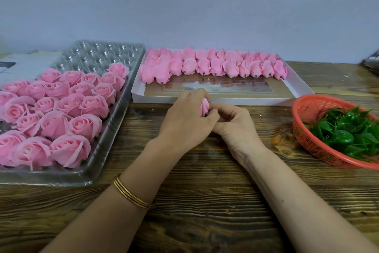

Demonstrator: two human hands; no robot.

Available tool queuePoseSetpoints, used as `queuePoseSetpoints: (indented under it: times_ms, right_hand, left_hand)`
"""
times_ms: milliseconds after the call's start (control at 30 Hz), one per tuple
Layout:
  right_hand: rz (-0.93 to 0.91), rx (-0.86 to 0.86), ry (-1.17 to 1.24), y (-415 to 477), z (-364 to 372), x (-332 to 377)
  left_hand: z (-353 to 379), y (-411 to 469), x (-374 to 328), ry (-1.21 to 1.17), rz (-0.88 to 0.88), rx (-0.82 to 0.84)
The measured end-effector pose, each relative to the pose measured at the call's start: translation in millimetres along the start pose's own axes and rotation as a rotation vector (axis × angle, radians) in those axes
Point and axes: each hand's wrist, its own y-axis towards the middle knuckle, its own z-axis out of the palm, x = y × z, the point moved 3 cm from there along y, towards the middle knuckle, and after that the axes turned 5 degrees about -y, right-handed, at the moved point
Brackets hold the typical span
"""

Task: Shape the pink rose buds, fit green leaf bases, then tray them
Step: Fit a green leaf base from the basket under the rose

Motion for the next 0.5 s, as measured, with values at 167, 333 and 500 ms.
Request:
queuePoseSetpoints:
  times_ms: [167,333,500]
  right_hand:
    - [0.027,-0.028,-0.022,1,-1,-4]
    - [0.050,-0.049,0.054,3,-3,-6]
    - [0.017,-0.038,0.117,5,-1,-4]
  left_hand:
    - [-1,3,-1,0.013,-0.033,0.064]
    - [-2,5,-6,-0.001,-0.037,0.091]
    - [-11,12,-16,0.075,0.006,0.148]
